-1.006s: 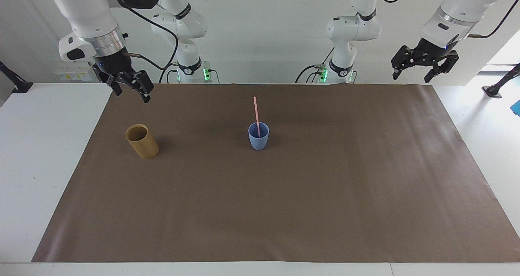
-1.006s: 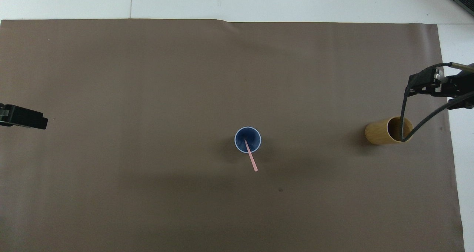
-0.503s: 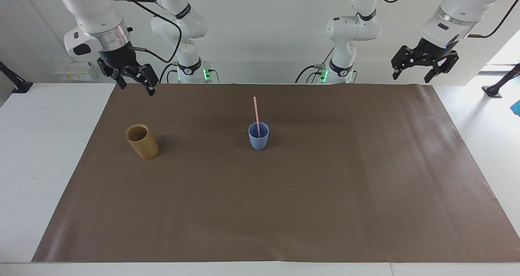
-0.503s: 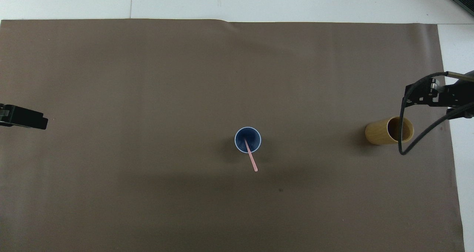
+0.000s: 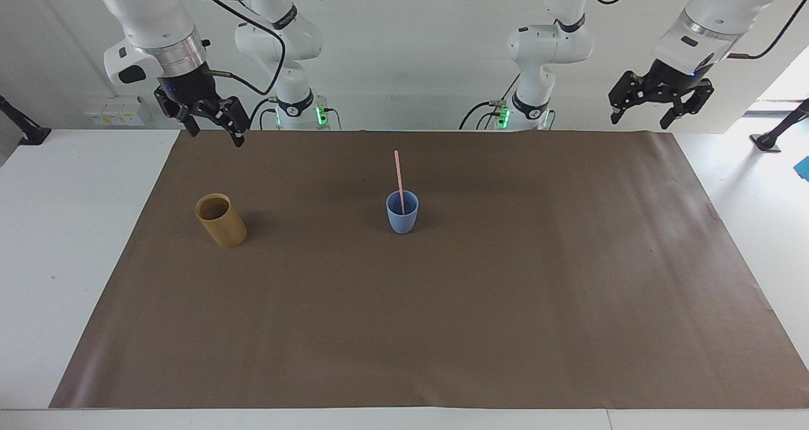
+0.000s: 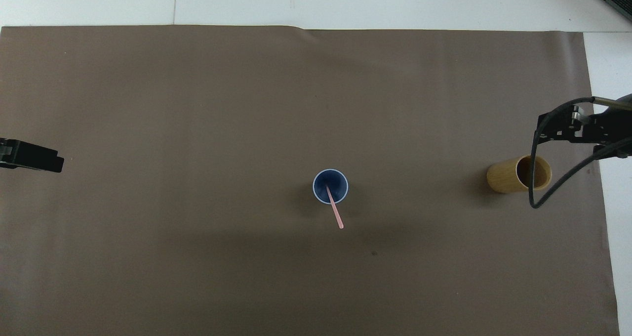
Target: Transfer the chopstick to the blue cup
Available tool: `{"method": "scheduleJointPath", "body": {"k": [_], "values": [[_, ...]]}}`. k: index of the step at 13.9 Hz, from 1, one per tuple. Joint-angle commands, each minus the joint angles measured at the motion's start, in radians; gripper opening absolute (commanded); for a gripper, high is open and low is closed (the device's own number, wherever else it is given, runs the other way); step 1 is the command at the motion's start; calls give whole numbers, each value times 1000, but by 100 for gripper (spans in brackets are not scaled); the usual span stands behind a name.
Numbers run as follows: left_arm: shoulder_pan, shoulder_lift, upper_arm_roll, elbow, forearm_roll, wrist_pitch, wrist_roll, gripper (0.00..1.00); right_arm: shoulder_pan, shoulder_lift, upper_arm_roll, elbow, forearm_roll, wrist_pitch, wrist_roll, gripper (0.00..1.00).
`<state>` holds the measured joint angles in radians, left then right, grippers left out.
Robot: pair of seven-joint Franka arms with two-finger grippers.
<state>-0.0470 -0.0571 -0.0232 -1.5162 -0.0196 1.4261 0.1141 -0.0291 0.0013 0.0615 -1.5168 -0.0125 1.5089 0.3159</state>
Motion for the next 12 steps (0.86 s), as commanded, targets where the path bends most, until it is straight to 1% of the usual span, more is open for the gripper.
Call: {"method": "scheduleJointPath", "body": {"k": [1, 12], "values": [[7, -20, -3, -15, -2, -3, -5, 100, -6, -9, 4, -6, 19, -4, -29, 100], [7, -20, -3, -15, -2, -3, -5, 100, -5, -9, 4, -8, 22, 7, -28, 100]]}}
